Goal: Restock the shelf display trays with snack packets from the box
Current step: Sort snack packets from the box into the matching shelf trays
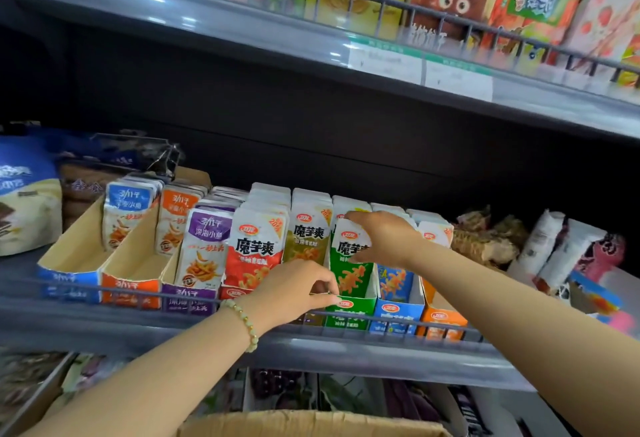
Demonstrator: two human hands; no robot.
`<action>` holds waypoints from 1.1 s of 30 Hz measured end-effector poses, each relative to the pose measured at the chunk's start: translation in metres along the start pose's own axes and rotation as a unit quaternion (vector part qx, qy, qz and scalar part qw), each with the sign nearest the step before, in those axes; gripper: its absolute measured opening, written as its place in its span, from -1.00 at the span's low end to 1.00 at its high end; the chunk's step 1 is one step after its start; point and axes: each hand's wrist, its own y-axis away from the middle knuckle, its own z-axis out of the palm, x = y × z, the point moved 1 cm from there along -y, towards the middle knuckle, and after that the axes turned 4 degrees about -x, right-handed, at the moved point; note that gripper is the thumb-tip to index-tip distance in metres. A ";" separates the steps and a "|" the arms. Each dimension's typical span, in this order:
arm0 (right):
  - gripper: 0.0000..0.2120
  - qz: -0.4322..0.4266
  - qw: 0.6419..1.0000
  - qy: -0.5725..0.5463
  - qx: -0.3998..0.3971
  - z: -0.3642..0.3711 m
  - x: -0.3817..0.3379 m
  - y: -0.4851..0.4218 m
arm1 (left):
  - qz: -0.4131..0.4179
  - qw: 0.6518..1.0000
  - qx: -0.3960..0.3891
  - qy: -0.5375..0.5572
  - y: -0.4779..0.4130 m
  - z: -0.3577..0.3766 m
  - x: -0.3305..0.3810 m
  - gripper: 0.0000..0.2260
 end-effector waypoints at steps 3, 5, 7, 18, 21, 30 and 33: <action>-0.23 0.001 1.000 0.019 0.001 0.002 0.000 -0.008 | 0.002 1.000 0.007 -0.004 -0.001 0.003 -0.003 -0.85; -0.30 0.007 0.999 0.015 0.027 0.005 0.002 -0.014 | 0.005 1.000 0.012 -0.007 -0.002 0.004 -0.004 -0.85; -0.36 -0.004 0.997 0.017 0.072 0.006 0.005 -0.020 | 0.007 1.000 0.017 -0.005 -0.002 0.004 -0.004 -0.84; -0.22 -0.052 0.987 -0.004 0.150 0.029 0.017 -0.027 | 0.006 0.998 0.016 -0.063 0.004 0.004 0.001 -0.81; -0.26 -0.066 0.983 -0.075 0.155 0.023 0.014 -0.013 | 0.000 0.998 0.000 -0.070 0.012 0.006 0.004 -0.71; -0.47 -0.113 0.959 -0.240 0.103 0.035 -0.011 0.094 | 0.023 0.995 -0.004 -0.101 0.078 0.003 0.026 -0.49; -0.58 -0.112 0.944 -0.304 0.056 0.071 -0.019 0.131 | -0.007 0.996 -0.040 -0.073 0.108 0.018 0.025 -0.52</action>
